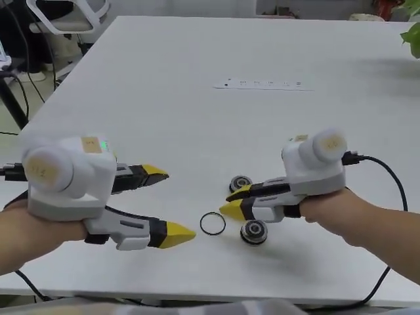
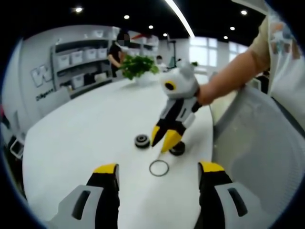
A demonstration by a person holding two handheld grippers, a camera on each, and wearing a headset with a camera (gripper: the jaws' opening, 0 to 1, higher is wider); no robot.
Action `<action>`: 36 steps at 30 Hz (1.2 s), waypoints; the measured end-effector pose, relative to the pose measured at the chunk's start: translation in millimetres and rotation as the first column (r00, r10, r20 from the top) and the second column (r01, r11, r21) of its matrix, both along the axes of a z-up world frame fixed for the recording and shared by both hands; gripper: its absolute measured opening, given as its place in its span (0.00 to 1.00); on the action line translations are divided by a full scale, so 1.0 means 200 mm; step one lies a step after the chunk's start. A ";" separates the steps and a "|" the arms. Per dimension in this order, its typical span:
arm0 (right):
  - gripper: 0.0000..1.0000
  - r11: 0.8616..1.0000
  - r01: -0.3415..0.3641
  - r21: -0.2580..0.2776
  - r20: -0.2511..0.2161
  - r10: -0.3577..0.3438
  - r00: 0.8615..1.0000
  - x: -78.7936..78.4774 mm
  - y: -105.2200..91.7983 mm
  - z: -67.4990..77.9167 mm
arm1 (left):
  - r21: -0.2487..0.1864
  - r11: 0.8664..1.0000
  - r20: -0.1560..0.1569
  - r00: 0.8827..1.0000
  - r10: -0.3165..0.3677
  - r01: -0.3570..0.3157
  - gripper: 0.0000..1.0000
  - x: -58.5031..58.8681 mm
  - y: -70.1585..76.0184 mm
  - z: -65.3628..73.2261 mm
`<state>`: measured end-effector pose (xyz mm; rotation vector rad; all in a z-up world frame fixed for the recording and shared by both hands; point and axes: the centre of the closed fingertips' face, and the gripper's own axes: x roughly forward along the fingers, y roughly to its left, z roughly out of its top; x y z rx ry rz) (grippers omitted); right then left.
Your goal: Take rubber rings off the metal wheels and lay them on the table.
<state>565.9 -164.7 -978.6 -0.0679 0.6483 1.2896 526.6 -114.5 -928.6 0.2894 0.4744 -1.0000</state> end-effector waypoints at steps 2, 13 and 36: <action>0.18 1.000 0.011 0.010 0.007 -0.011 1.000 0.02 -0.02 0.02 | 0.002 1.000 -0.003 1.000 -0.004 0.004 0.68 0.01 -0.01 0.00; 0.20 0.995 0.060 0.075 0.034 -0.062 0.997 0.06 -0.10 0.15 | 0.005 0.999 0.003 0.999 -0.034 0.034 0.67 0.04 -0.07 0.02; 0.23 0.993 0.098 0.058 0.055 -0.101 0.993 0.00 -0.27 0.11 | 0.015 0.994 -0.018 0.994 -0.108 0.108 0.63 0.08 -0.26 -0.04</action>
